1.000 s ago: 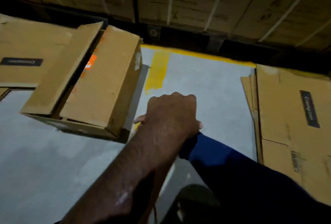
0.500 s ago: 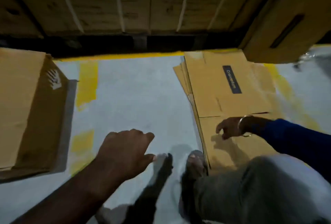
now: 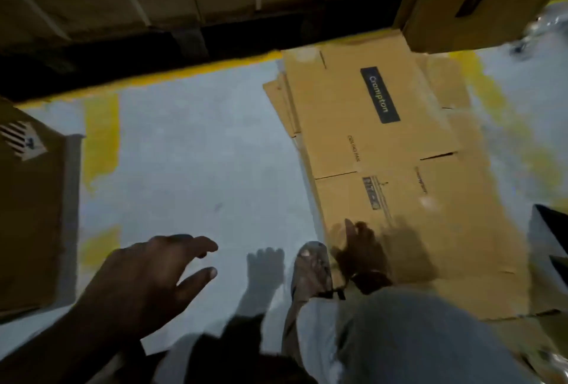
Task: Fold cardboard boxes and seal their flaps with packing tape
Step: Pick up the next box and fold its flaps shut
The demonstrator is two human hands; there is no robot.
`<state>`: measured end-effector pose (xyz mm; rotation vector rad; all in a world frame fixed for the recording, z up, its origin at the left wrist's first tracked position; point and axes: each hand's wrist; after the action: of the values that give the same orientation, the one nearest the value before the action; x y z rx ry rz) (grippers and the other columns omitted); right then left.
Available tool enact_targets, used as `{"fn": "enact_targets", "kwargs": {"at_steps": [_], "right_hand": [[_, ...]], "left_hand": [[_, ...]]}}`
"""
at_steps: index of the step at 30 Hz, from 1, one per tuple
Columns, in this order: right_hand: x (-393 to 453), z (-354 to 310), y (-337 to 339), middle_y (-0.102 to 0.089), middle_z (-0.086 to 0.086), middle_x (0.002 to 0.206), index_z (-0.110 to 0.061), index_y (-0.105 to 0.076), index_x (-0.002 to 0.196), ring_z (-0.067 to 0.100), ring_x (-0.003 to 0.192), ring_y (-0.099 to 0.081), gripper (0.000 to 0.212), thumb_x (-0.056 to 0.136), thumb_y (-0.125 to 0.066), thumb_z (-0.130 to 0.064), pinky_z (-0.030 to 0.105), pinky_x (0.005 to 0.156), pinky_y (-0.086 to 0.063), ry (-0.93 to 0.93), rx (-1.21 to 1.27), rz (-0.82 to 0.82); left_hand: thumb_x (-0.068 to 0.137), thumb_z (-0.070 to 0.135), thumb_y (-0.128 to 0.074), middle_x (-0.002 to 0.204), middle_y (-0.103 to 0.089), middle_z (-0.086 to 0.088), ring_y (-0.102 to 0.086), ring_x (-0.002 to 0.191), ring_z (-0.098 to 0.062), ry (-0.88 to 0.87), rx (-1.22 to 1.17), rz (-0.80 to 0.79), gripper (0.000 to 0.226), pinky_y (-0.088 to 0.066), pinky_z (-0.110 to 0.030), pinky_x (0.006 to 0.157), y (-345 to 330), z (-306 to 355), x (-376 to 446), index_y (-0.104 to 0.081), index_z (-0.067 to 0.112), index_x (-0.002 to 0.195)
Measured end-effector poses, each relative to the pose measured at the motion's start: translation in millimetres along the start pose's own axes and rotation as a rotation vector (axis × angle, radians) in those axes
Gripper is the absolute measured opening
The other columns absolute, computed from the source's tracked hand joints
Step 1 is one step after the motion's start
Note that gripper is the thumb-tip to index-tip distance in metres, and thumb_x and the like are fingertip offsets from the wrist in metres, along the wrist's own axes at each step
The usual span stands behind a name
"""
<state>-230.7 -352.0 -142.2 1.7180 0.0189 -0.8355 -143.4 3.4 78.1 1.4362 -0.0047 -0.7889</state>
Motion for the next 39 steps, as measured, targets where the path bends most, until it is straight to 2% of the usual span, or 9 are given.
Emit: {"fn": "enact_targets", "kwargs": {"at_steps": [8, 17, 20, 23, 26, 28, 33, 37, 39], "right_hand": [[66, -25, -7, -0.041, 0.013, 0.14, -0.014, -0.032, 0.151, 0.034, 0.122, -0.045, 0.098, 0.079, -0.069, -0.069, 0.041, 0.081, -0.049, -0.02, -0.061, 0.197], [81, -10, -7, -0.042, 0.01, 0.138, -0.017, -0.028, 0.153, 0.034, 0.121, -0.044, 0.098, 0.075, -0.076, -0.053, 0.049, 0.081, -0.055, 0.017, 0.061, 0.162], [68, -9, 5, -0.054, 0.007, 0.118, -0.018, -0.035, 0.139, 0.032, 0.103, -0.059, 0.07, 0.082, -0.071, -0.037, 0.047, 0.072, -0.058, 0.043, 0.171, 0.255], [63, 3, 23, -0.063, 0.007, 0.086, -0.012, -0.049, 0.123, 0.033, 0.075, -0.068, 0.034, 0.092, -0.059, -0.025, 0.042, 0.066, -0.06, -0.013, 0.032, 0.35], [62, 15, 65, -0.068, 0.012, 0.096, -0.009, -0.066, 0.109, 0.033, 0.087, -0.07, 0.022, 0.097, -0.056, -0.023, 0.036, 0.075, -0.059, -0.188, -0.007, 0.188], [53, 14, 99, -0.069, 0.012, 0.096, -0.01, -0.068, 0.096, 0.032, 0.084, -0.067, 0.014, 0.095, -0.057, -0.02, 0.033, 0.071, -0.056, -0.168, 0.054, 0.189], [3, -48, 217, -0.042, 0.001, 0.058, -0.018, -0.041, 0.057, 0.027, 0.059, -0.051, 0.039, 0.091, -0.059, -0.008, 0.027, 0.049, -0.028, 0.03, 0.313, 0.314], [-59, -114, 315, -0.036, 0.001, 0.045, -0.015, -0.035, 0.052, 0.021, 0.042, -0.039, 0.047, 0.086, -0.065, -0.003, 0.021, 0.041, -0.03, 0.133, 0.603, 0.454], [-95, -139, 348, -0.036, 0.001, 0.045, -0.014, -0.037, 0.052, 0.017, 0.038, -0.036, 0.046, 0.084, -0.067, -0.002, 0.016, 0.033, -0.022, 0.169, 0.714, 0.494]], "left_hand": [[0.082, 0.088, -0.025, 0.106, -0.057, 0.045, -0.062, 0.095, 0.014, 0.033, -0.017, 0.009, 0.055, -0.059, -0.03, 0.073, -14, -10, 5, -0.037, 0.064, 0.13], [0.083, 0.091, -0.026, 0.101, -0.06, 0.044, -0.065, 0.089, 0.013, 0.057, -0.03, -0.047, 0.05, -0.06, -0.032, 0.065, -27, -37, 8, -0.043, 0.07, 0.125], [0.08, 0.094, -0.018, 0.102, -0.059, 0.046, -0.066, 0.089, 0.011, 0.047, 0.009, -0.05, 0.055, -0.06, -0.03, 0.068, -25, -40, 8, -0.04, 0.072, 0.125], [0.076, 0.096, -0.016, 0.107, -0.057, 0.045, -0.064, 0.097, 0.01, 0.032, 0.029, -0.073, 0.064, -0.058, -0.027, 0.075, -18, -39, 7, -0.035, 0.067, 0.13], [0.079, 0.089, -0.02, 0.116, -0.055, 0.044, -0.059, 0.11, 0.01, 0.035, 0.026, -0.081, 0.064, -0.055, -0.027, 0.086, -6, -37, 2, -0.03, 0.063, 0.137], [0.08, 0.088, -0.018, 0.12, -0.054, 0.042, -0.058, 0.114, 0.008, 0.039, 0.02, -0.091, 0.065, -0.054, -0.028, 0.089, 6, -34, -4, -0.028, 0.062, 0.138], [0.072, 0.095, -0.019, 0.122, -0.059, 0.034, -0.06, 0.114, 0.003, 0.103, -0.036, -0.108, 0.081, -0.055, -0.035, 0.092, 36, -37, -28, -0.037, 0.057, 0.141], [0.044, 0.113, -0.023, 0.116, -0.066, 0.026, -0.066, 0.102, -0.003, 0.235, -0.377, -0.001, 0.114, -0.055, -0.036, 0.091, 63, -43, -56, -0.058, 0.047, 0.13], [0.048, 0.109, -0.039, 0.117, -0.07, 0.017, -0.067, 0.104, -0.01, 0.324, -0.655, 0.058, 0.112, -0.055, -0.037, 0.091, 77, -45, -72, -0.067, 0.033, 0.126]]}}
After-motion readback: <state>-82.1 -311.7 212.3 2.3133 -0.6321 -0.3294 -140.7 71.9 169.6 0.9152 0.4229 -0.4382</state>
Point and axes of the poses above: each hand's wrist, its own x-axis towards the middle knuckle, its own y-axis out of the back of the hand, z = x × y
